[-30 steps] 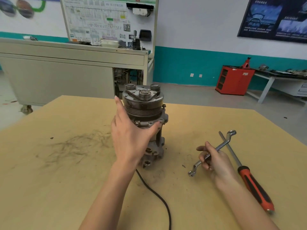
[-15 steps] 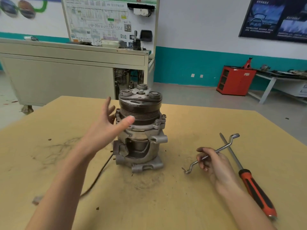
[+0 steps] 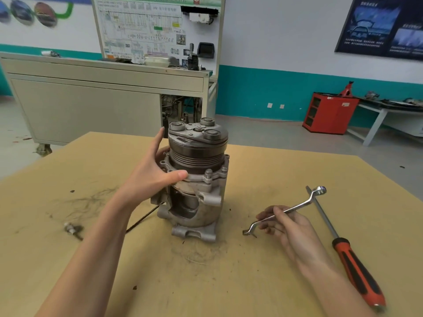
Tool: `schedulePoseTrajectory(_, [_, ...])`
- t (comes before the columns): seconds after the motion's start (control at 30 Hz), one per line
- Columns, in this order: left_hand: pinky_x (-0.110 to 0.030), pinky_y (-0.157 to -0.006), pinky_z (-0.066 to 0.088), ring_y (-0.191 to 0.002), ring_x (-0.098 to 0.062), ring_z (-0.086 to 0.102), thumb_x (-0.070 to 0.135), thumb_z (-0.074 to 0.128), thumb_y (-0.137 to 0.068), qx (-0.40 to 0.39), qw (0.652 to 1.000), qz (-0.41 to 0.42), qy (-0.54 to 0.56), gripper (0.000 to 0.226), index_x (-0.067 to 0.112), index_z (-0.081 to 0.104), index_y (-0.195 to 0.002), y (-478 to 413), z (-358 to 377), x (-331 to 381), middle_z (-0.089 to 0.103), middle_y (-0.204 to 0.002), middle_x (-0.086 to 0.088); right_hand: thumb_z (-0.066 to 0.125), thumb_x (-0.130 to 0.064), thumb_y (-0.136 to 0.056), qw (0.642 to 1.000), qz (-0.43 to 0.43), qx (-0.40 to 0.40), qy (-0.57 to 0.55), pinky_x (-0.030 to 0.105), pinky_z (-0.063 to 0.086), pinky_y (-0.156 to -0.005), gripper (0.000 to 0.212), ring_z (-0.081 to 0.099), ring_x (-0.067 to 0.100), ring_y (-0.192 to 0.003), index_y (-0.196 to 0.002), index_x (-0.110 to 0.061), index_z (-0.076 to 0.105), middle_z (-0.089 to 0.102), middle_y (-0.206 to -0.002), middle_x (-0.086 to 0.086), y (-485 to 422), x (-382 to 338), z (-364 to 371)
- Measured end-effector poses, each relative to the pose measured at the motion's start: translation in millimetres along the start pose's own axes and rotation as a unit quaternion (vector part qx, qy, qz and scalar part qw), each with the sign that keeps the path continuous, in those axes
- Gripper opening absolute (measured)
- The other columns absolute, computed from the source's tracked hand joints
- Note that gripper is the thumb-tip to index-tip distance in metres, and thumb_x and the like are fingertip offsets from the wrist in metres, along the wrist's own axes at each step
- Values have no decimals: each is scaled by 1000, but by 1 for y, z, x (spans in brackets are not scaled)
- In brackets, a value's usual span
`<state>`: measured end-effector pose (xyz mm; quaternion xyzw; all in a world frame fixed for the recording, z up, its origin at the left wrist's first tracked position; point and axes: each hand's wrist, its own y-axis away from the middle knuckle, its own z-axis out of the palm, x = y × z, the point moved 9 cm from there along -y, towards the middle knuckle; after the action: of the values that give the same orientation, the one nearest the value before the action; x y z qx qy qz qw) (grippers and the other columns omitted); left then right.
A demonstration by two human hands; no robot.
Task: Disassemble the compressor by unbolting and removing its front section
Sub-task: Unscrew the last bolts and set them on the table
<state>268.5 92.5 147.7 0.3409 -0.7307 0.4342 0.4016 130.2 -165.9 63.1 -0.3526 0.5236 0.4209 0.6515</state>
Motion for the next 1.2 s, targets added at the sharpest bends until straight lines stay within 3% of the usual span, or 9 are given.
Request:
schedulePoseTrajectory(0.2, [-44,-109,40,-131,-1,44,56,81,-50,-39,999,-2,28,121,40,17,-152,-5,4,-5,44,-147,4,41,-14,-98,998,-27,-33,50,24,52,-55,36,68,28,-67,-85,8,66,71,-83,21,1,-2,6])
schedulePoseTrajectory(0.37, [-18,-93,44,-113,18,48,60,61,-68,17,999,-2,28,90,45,22,-148,2,11,-12,41,-139,15,45,-15,-96,993,-46,-32,104,23,53,-54,32,68,26,-63,-89,5,68,72,-82,17,2,-9,8])
schedulePoseTrajectory(0.57, [-37,-110,37,-133,-8,42,72,51,-67,65,998,14,19,80,46,27,-139,10,12,-5,42,-131,28,47,-33,-87,968,-228,-39,98,26,57,-70,34,71,25,-82,-97,-6,66,73,-94,9,17,-96,39])
schedulePoseTrajectory(0.77, [-49,-110,38,-132,-14,46,73,56,-66,97,994,2,43,91,35,32,-146,17,7,-10,45,-146,4,49,-29,-90,912,-353,-111,179,30,58,-75,28,71,17,-86,-99,-10,67,73,-94,5,44,-145,110])
schedulePoseTrajectory(0.83, [-48,-110,38,-130,-12,48,70,57,-68,104,993,3,48,89,34,33,-146,18,7,-10,48,-145,5,51,-24,-91,866,-415,-80,267,33,59,-74,27,71,16,-81,-99,-4,68,72,-91,9,55,-150,123])
schedulePoseTrajectory(0.97, [-44,-109,40,-126,-7,51,64,59,-71,113,992,8,53,83,33,35,-145,18,8,-10,50,-142,5,55,-19,-87,664,-567,-13,487,30,53,-57,26,68,21,-62,-86,2,70,71,-78,11,89,-154,159])
schedulePoseTrajectory(1.07, [-38,-107,42,-124,-5,53,50,63,-73,112,992,11,53,78,31,37,-143,17,7,-8,53,-140,4,64,-10,-81,572,-562,4,597,19,40,-42,6,62,22,-50,-79,-5,67,65,-67,8,99,-147,189])
schedulePoseTrajectory(1.13, [-22,-98,45,-120,-4,55,46,66,-67,104,991,18,82,84,26,36,-143,18,9,-7,55,-136,-1,70,-12,-74,530,-532,19,660,18,29,-41,4,59,17,-48,-75,-11,66,61,-63,2,102,-141,205])
schedulePoseTrajectory(1.2, [-4,-85,42,-111,13,53,43,65,-69,98,992,27,74,83,20,36,-143,20,11,-5,55,-130,7,62,-20,-73,492,-482,59,722,20,36,-38,7,60,7,-50,-74,-20,69,61,-62,-6,99,-134,215])
